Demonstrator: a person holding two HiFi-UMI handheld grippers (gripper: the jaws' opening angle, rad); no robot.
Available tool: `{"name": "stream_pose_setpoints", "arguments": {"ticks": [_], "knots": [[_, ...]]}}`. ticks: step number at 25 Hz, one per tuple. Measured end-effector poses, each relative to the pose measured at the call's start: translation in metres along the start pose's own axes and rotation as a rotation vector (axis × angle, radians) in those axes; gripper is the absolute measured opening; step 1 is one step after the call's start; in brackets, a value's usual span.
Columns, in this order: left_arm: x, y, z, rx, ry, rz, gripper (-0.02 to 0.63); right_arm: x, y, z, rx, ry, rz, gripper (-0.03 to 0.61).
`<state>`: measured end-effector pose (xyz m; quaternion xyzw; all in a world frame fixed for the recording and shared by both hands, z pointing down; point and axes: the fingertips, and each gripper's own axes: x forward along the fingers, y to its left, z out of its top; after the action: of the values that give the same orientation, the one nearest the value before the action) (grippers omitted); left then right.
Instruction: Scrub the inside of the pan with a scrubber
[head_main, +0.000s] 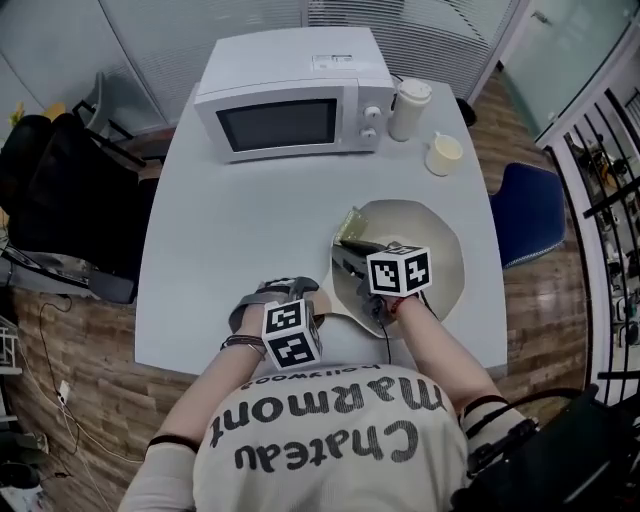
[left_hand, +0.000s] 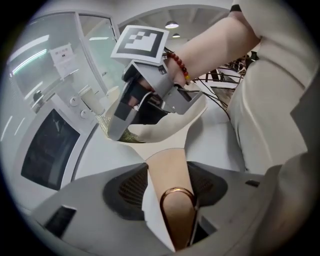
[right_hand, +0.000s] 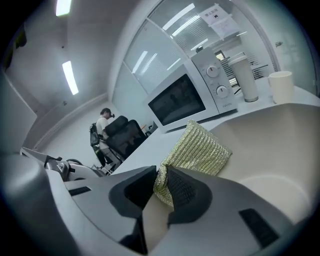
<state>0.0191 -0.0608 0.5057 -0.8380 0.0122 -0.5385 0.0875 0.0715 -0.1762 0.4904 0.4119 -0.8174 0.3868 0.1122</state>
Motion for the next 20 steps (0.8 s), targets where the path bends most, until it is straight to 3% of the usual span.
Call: {"name": "stream_pose_setpoints", "arguments": {"ticks": [4, 9, 16, 20], "knots": [[-0.002, -0.001, -0.002, -0.006, -0.001, -0.003, 0.233, 0.005, -0.014, 0.005, 0.013, -0.01, -0.019, 0.067], [-0.005, -0.004, -0.004, -0.013, -0.005, -0.007, 0.233, 0.01, -0.03, 0.001, 0.103, -0.018, -0.026, 0.067], [-0.002, 0.001, -0.001, -0.038, -0.015, -0.016, 0.233, 0.008, -0.052, 0.013, 0.065, -0.012, -0.051, 0.067], [-0.001, 0.001, -0.002, -0.035, -0.006, -0.007, 0.233, 0.001, -0.071, 0.023, 0.083, -0.036, -0.111, 0.067]]}}
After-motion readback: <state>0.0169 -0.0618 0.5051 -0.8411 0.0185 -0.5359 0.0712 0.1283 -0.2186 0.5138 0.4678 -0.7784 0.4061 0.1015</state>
